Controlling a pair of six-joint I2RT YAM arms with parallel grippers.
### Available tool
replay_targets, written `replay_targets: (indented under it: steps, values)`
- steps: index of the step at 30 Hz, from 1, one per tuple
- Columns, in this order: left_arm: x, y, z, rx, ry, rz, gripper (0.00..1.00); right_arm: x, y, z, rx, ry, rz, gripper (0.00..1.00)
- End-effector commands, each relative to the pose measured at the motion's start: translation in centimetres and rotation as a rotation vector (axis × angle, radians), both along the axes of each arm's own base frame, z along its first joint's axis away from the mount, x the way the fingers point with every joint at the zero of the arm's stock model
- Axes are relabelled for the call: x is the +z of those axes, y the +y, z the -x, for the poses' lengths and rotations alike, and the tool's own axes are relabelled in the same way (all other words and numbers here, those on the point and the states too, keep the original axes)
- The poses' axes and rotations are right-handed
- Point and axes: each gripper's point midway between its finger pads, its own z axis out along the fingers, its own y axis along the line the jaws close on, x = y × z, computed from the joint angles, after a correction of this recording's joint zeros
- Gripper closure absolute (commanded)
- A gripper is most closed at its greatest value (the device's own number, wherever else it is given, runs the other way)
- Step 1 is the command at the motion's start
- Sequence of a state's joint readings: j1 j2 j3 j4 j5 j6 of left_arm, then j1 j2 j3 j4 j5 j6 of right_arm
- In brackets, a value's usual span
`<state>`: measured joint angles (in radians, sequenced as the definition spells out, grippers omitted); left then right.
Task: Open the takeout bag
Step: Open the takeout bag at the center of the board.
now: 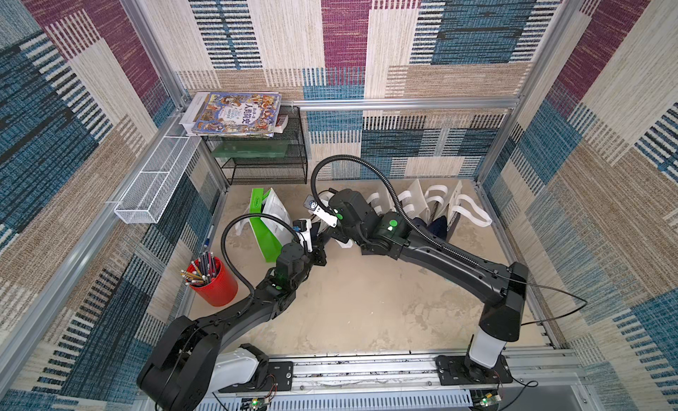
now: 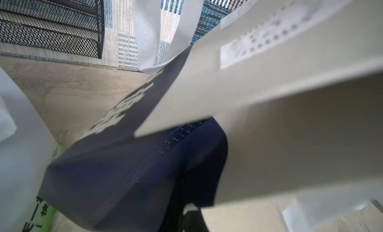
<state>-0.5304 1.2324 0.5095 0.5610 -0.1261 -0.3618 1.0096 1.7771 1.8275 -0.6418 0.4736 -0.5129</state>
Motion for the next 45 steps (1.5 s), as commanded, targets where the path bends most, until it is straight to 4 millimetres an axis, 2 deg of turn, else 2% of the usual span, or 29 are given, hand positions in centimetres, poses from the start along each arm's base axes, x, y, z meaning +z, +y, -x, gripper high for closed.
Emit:
replay_targets:
  steps: [1,2,5,8,12,14,15,16,19,23,29,32,37,40,45]
  values:
    - [-1.4,0.8,-0.1,0.034,0.056,-0.075,1.0,0.3,-0.9,-1.3,-0.076,-0.158,0.154,1.0]
    - [-1.6,0.8,-0.1,0.033,0.066,-0.084,1.0,-0.2,-0.5,-0.8,-0.083,-0.196,0.217,1.0]
    - [-2.2,0.8,-0.1,0.032,0.095,-0.108,1.0,-1.5,-0.7,-1.1,-0.129,-0.282,0.386,1.0]
    - [-2.6,0.8,0.0,0.028,0.112,-0.108,1.0,-1.9,-0.6,-1.6,-0.137,-0.31,0.425,1.0]
    - [-2.3,0.5,0.3,0.012,0.113,-0.077,1.0,-1.2,-0.4,-2.2,-0.138,-0.276,0.307,0.99]
    - [-1.8,0.4,0.4,0.005,0.105,-0.066,1.0,-0.9,-0.6,-2.8,-0.15,-0.263,0.23,0.91]
    - [-1.4,0.3,0.5,-0.001,0.099,-0.059,1.0,-0.8,-0.1,-2.6,-0.135,-0.25,0.181,0.91]
    - [-1.2,0.3,0.6,-0.006,0.094,-0.056,1.0,-0.8,-1.0,-3.7,-0.154,-0.231,0.136,0.89]
    - [-0.5,0.1,0.7,-0.019,0.085,-0.051,1.0,-0.5,-0.9,-4.0,-0.112,-0.201,-0.005,0.85]
    - [-0.2,-0.1,0.9,-0.035,0.083,-0.044,1.0,0.8,-1.7,-4.1,-0.07,-0.182,-0.19,0.61]
    - [-0.1,-0.2,1.0,-0.04,0.086,-0.045,1.0,1.5,-3.5,-3.7,-0.002,-0.157,-0.332,0.42]
    - [-0.1,-0.2,1.0,-0.039,0.085,-0.044,1.0,1.0,-3.8,-3.3,0.024,-0.169,-0.325,0.38]
    - [0.2,-0.1,1.0,-0.041,0.074,-0.043,1.0,0.4,-3.2,-1.7,0.107,-0.253,-0.331,0.35]
    - [0.3,-0.1,1.2,-0.043,0.073,-0.043,1.0,1.0,-2.9,-0.9,0.146,-0.33,-0.369,0.33]
    - [0.0,0.1,1.5,-0.045,0.08,-0.047,1.0,2.1,-2.2,-0.9,0.159,-0.395,-0.406,0.32]
